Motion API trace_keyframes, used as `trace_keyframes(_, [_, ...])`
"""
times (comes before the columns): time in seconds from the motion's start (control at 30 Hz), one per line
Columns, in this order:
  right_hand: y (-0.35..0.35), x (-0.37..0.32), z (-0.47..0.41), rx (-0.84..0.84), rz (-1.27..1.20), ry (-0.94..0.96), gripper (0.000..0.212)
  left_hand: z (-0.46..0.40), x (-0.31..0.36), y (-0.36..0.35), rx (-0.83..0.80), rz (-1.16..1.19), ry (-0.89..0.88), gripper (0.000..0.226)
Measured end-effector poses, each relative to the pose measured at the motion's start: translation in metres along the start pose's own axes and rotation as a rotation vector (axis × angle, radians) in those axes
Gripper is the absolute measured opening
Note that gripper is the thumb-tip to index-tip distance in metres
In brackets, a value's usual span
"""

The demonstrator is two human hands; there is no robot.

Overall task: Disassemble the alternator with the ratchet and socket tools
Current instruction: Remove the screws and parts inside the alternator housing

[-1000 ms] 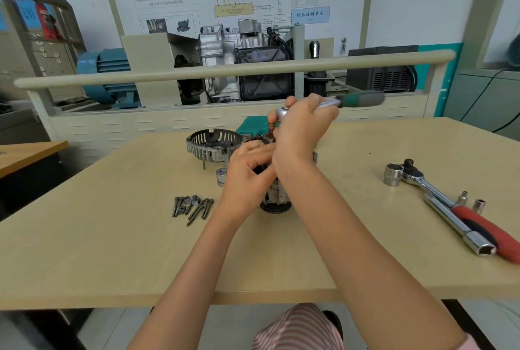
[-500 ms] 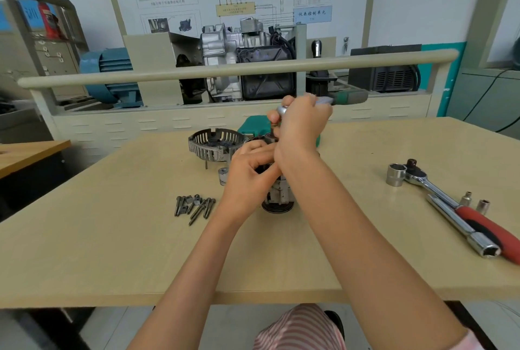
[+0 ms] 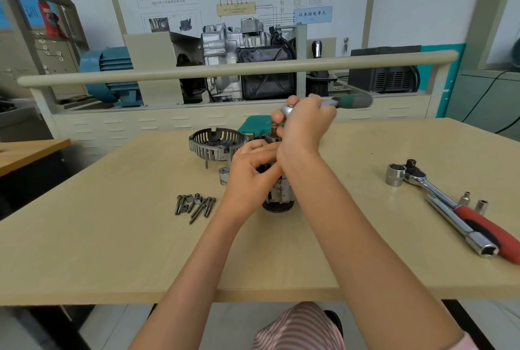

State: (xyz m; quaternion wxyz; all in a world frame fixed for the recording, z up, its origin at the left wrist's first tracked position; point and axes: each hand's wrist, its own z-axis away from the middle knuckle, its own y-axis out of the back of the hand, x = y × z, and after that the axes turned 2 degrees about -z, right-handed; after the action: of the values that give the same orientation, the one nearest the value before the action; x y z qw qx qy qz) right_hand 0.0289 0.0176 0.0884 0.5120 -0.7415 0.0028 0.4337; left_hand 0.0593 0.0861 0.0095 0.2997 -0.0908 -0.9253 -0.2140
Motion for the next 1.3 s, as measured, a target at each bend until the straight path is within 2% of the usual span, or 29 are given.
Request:
trace_keyframes(0.1, [0.000,-0.009,-0.004,-0.174,0.147,-0.227,0.026,0.001,-0.001,-0.001,0.003,0.008,-0.002,0.020])
trace_keyframes(0.17, [0.003,-0.018,-0.010,-0.360,0.184,-0.417,0.027,0.001,-0.002,-0.001,0.000,0.011,0.019,0.027])
trace_keyframes(0.23, [0.006,-0.020,-0.013,-0.449,0.165,-0.480,0.026,0.001,-0.003,-0.001,-0.005,0.015,0.011,0.033])
trace_keyframes(0.3, [0.004,-0.016,-0.010,-0.358,0.168,-0.414,0.024,0.001,-0.004,0.000,-0.031,-0.004,-0.007,0.034])
trace_keyframes(0.4, [-0.001,-0.003,0.000,-0.062,0.108,-0.057,0.018,0.001,-0.003,0.001,-0.020,-0.017,-0.011,0.028])
trace_keyframes(0.47, [-0.003,0.002,0.004,-0.003,0.055,0.076,0.017,0.000,-0.001,0.000,0.006,-0.003,0.019,0.016])
trace_keyframes(0.53, [-0.004,-0.001,0.002,-0.061,0.121,0.002,0.017,0.001,0.001,-0.001,0.014,0.006,0.012,0.015])
trace_keyframes(0.6, [-0.002,-0.009,-0.003,-0.217,0.230,-0.227,0.024,0.000,0.000,-0.002,0.001,0.005,0.001,0.023])
trace_keyframes(0.67, [0.003,-0.019,-0.012,-0.405,0.208,-0.442,0.026,0.001,-0.001,-0.002,-0.003,-0.002,-0.011,0.023])
trace_keyframes(0.73, [0.007,-0.022,-0.015,-0.498,0.169,-0.525,0.023,0.001,-0.002,0.000,-0.021,-0.015,-0.026,0.026])
trace_keyframes(0.8, [0.006,-0.018,-0.011,-0.414,0.187,-0.446,0.023,0.000,-0.003,0.001,-0.044,-0.031,-0.036,0.030])
trace_keyframes(0.9, [0.000,-0.004,-0.003,-0.094,0.108,-0.082,0.020,0.001,-0.002,-0.001,-0.014,-0.033,-0.022,0.028])
trace_keyframes(0.97, [-0.001,0.000,-0.002,-0.019,0.074,0.023,0.017,0.001,0.000,-0.002,0.017,-0.015,0.004,0.029])
trace_keyframes(1.03, [0.000,-0.005,-0.005,-0.107,0.166,-0.095,0.020,0.002,0.001,-0.003,0.025,-0.012,-0.007,0.022])
trace_keyframes(1.1, [0.002,-0.015,-0.010,-0.335,0.241,-0.354,0.025,0.002,0.001,-0.003,0.014,-0.020,0.002,0.022])
trace_keyframes(1.17, [0.006,-0.022,-0.016,-0.529,0.198,-0.532,0.023,0.002,0.001,-0.002,-0.003,-0.024,0.028,0.028])
trace_keyframes(1.23, [0.007,-0.021,-0.017,-0.557,0.188,-0.548,0.021,0.003,0.001,0.000,-0.009,-0.040,0.017,0.035])
trace_keyframes(1.3, [0.004,-0.016,-0.012,-0.405,0.197,-0.425,0.021,0.002,0.000,-0.001,0.000,-0.051,-0.006,0.030])
